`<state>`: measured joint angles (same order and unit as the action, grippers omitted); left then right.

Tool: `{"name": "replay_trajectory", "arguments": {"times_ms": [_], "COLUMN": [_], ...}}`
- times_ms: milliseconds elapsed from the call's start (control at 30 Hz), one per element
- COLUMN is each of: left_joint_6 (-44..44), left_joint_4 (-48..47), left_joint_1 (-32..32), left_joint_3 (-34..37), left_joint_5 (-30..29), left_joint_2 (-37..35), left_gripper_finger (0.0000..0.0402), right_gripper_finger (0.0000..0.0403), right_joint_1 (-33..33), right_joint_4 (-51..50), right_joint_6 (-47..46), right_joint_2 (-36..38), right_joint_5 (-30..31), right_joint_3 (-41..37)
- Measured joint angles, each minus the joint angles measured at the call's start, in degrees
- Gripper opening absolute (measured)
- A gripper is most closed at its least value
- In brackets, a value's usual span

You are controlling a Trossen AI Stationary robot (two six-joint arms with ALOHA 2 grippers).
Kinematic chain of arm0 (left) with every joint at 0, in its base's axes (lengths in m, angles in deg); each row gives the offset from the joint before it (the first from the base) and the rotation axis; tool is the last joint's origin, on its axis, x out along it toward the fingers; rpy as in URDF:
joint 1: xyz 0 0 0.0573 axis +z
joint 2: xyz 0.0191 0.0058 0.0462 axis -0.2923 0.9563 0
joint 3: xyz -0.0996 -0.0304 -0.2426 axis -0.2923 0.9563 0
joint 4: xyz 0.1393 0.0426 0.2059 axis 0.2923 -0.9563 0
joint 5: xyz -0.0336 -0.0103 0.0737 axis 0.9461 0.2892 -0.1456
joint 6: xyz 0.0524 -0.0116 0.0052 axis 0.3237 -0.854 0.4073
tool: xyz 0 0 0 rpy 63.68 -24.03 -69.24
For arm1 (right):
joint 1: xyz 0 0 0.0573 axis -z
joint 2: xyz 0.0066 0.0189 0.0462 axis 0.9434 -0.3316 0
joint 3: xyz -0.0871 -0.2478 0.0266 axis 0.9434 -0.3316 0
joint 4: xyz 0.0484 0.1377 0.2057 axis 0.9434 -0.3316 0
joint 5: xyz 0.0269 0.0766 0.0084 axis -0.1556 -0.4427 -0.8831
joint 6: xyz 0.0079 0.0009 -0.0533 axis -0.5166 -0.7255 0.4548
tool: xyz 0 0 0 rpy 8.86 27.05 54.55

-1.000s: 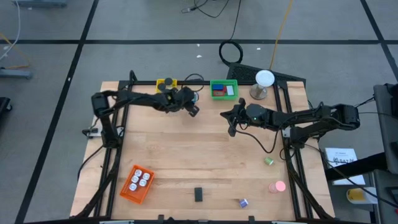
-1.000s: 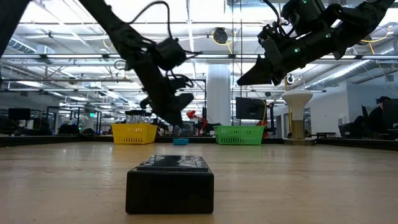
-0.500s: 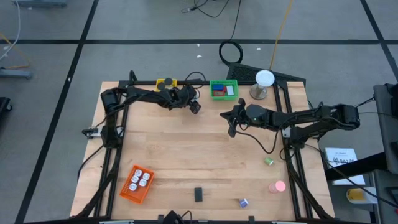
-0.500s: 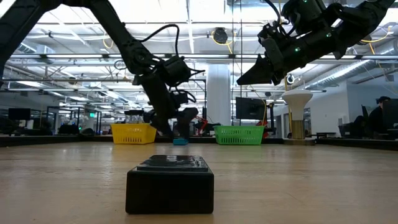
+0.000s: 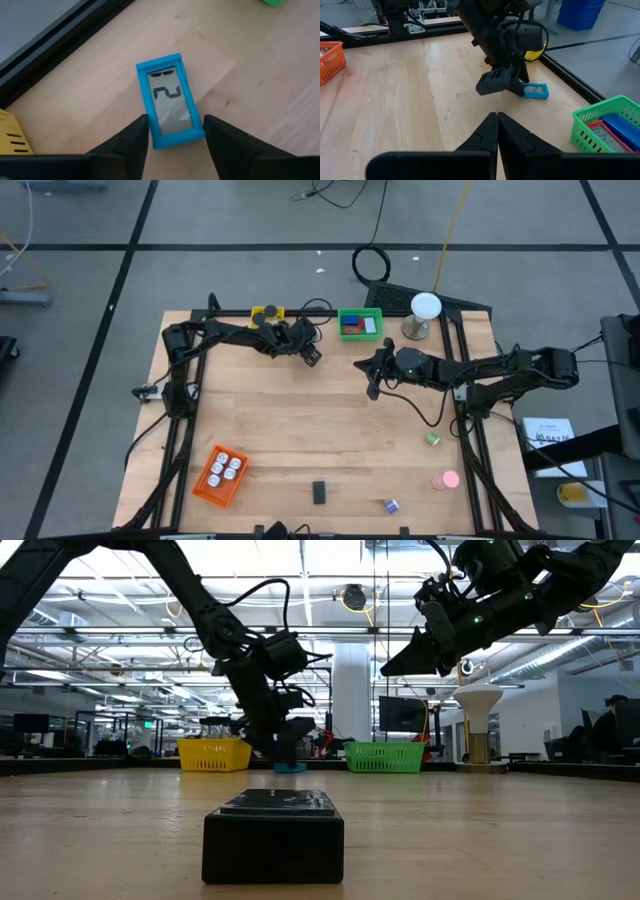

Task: Pick & Place Office items
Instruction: Put the light blue digital clock into the green bin

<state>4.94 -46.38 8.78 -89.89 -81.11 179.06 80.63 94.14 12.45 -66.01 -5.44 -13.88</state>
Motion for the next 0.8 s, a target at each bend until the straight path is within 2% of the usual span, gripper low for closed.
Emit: {"name": "replay_trajectory", "arguments": {"times_ms": [400,667,733,800], "left_joint_6": [5.2,13.0,13.2,10.9], "left_joint_4": [-7.2,-7.9,-8.6,-8.3], "left_joint_1": [-2.4,-7.5,-9.0,-10.3], "left_joint_3": [0.1,0.8,0.9,0.9], "left_joint_5": [0.0,4.0,3.2,-0.9], "left_joint_2": [-2.4,-5.4,-5.4,-5.4], "left_gripper_finger": [0.0109,0.0066,0.0057,0.0053], "right_gripper_finger": [0.0000,0.0000,0.0000,0.0000], "right_joint_1": [0.0,0.0,0.0,0.0], "right_joint_4": [-0.1,-0.4,-0.4,-0.4], "right_joint_6": [0.0,0.0,0.0,-0.1], "right_joint_2": [0.0,0.0,0.0,0.0], "right_joint_5": [0.0,-0.1,-0.1,-0.1], "right_joint_3": [0.0,0.0,0.0,0.0]}}
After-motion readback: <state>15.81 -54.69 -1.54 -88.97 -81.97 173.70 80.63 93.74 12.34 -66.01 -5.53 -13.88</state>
